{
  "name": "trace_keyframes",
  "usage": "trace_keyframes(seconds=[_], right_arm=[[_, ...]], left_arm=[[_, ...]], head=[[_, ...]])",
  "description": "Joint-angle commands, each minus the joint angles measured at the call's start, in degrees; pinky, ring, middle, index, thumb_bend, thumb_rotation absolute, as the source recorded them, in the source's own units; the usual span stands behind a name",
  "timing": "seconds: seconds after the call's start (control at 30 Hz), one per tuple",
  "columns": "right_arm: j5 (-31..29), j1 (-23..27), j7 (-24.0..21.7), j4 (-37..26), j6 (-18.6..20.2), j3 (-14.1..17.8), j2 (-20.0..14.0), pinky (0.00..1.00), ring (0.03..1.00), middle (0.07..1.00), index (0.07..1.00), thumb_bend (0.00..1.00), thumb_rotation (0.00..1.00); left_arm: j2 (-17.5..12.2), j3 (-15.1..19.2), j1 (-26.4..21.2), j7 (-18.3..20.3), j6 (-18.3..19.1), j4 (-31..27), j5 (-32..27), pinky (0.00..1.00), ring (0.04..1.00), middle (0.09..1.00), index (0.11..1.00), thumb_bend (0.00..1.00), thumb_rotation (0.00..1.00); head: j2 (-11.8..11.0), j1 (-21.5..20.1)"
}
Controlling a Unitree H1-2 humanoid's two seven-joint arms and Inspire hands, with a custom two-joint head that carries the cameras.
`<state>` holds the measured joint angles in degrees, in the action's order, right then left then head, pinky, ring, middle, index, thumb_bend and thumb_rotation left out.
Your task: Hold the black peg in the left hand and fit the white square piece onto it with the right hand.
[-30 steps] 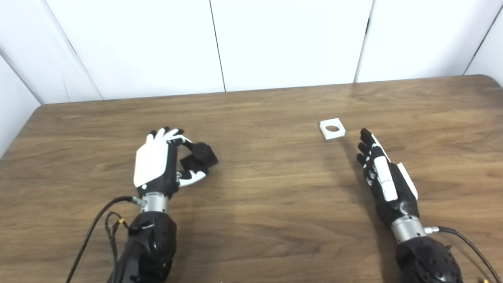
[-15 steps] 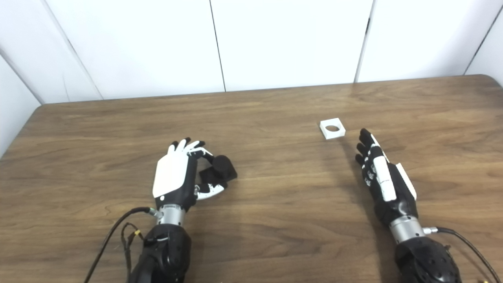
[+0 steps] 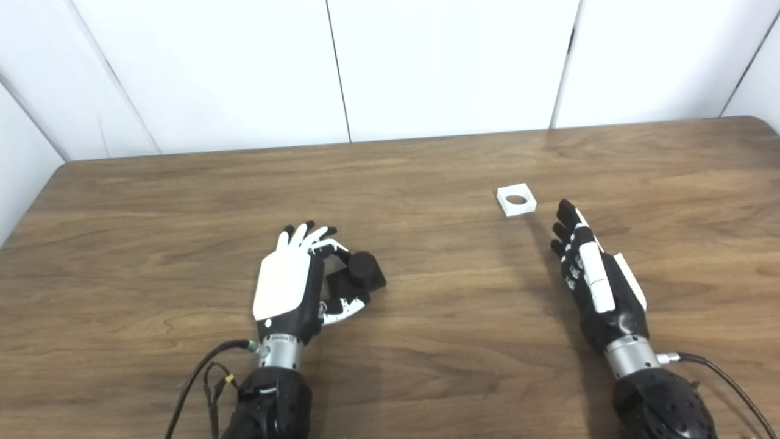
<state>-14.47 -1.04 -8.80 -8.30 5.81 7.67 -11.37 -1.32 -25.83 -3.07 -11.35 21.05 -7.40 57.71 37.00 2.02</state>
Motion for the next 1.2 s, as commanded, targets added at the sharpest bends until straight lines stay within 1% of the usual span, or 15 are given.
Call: trace_keyframes(seconds=[0.0,0.13,0.2,0.43,0.6,0.63,0.7,0.73,0.77,0.83,0.87,0.93,1.0,1.07,1.17], right_arm=[[-0.24,1.27,-0.07,-1.72,-1.11,0.21,-0.15,1.0,1.0,1.0,0.98,0.65,0.9],[-0.43,1.45,0.17,-1.91,-0.57,0.3,0.0,1.0,1.0,1.0,0.976,0.64,0.89],[-0.51,1.51,0.17,-2.02,-0.42,0.31,0.0,1.0,1.0,1.0,0.975,0.64,0.89],[0.53,1.78,0.05,-1.21,-1.29,-0.08,-0.24,1.0,1.0,1.0,0.978,0.62,0.91],[0.98,2.04,0.18,-0.87,-1.72,-0.21,-0.19,1.0,1.0,1.0,0.974,0.61,0.87],[1.81,2.17,0.46,-0.88,-1.82,-0.35,-0.32,1.0,1.0,1.0,0.972,0.59,0.85],[6.62,2.69,1.86,-1.21,-1.87,-1.17,-1.27,0.99,1.0,0.99,0.964,0.55,0.78],[11.63,3.39,3.1,-1.4,-1.89,-2.07,-2.5,0.95,0.988,0.974,0.95,0.56,0.73],[15.48,4.36,3.92,-1.34,-2.13,-2.71,-3.56,0.94,0.952,0.938,0.912,0.6,0.58],[20.37,6.69,4.52,-0.88,-2.57,-3.74,-5.39,0.91,0.928,0.919,0.886,0.65,0.42],[22.92,8.28,4.71,-0.59,-2.47,-4.42,-6.45,0.9,0.92,0.913,0.873,0.67,0.36],[26.51,10.95,4.82,0.2,-2.32,-5.36,-8.01,0.9,0.915,0.909,0.852,0.72,0.31],[30.28,14.12,4.78,1.41,-1.55,-6.5,-9.7,0.89,0.914,0.91,0.837,0.77,0.28],[33.24,17.01,4.49,2.71,-0.86,-7.63,-11.26,0.89,0.918,0.913,0.831,0.79,0.27],[37.2,22.48,3.5,6.09,-1.61,-9.76,-14.13,0.9,0.931,0.913,0.814,0.83,0.24]], left_arm=[[0.31,-1.38,1.18,1.01,-1.29,-1.07,0.84,1.0,0.958,0.855,0.489,0.51,0.08],[1.07,-2.36,3.04,-0.89,-2.94,-1.06,0.26,1.0,0.956,0.849,0.489,0.51,0.08],[1.39,-2.86,3.82,-1.1,-3.3,-1.13,0.69,1.0,0.955,0.851,0.488,0.51,0.08],[1.94,-4.34,5.81,0.13,-2.68,-2.76,1.65,1.0,0.958,0.856,0.489,0.51,0.08],[2.04,-4.31,6.11,0.29,-2.76,-3.01,2.41,1.0,0.956,0.858,0.489,0.51,0.08],[1.97,-4.22,6.03,0.34,-2.76,-3.04,2.48,1.0,0.956,0.858,0.489,0.51,0.08],[1.86,-3.95,5.79,0.74,-2.45,-3.14,2.62,1.0,0.958,0.859,0.489,0.51,0.08],[1.84,-3.71,5.64,0.66,-2.45,-3.02,2.51,1.0,0.96,0.86,0.489,0.51,0.08],[1.8,-3.47,5.47,0.48,-2.57,-2.85,2.33,1.0,0.961,0.859,0.489,0.51,0.08],[1.73,-3.04,5.2,-0.07,-3.07,-2.42,1.88,1.0,0.959,0.856,0.489,0.51,0.08],[1.71,-2.87,5.09,-0.35,-3.24,-2.23,1.75,1.0,0.957,0.854,0.489,0.51,0.08],[1.73,-2.62,4.93,-0.78,-3.44,-1.93,1.6,1.0,0.953,0.85,0.488,0.51,0.08],[1.79,-2.41,4.81,-1.03,-3.56,-1.72,1.48,1.0,0.948,0.847,0.488,0.51,0.08],[1.78,-2.28,4.73,-1.03,-3.55,-1.58,1.57,1.0,0.946,0.846,0.488,0.51,0.08],[1.75,-2.14,4.67,-0.82,-3.56,-1.41,1.67,1.0,0.948,0.846,0.488,0.51,0.08]], head=[[0.04,0.06],[0.25,0.03],[0.25,0.03],[0.29,-0.02],[0.15,-0.03],[0.14,0.0],[0.18,-0.07],[0.13,-0.12],[0.07,-0.14],[0.06,-0.18],[0.02,-0.22],[-0.1,-0.36],[-0.21,-0.4],[-0.32,-0.41],[-0.33,-0.69]])
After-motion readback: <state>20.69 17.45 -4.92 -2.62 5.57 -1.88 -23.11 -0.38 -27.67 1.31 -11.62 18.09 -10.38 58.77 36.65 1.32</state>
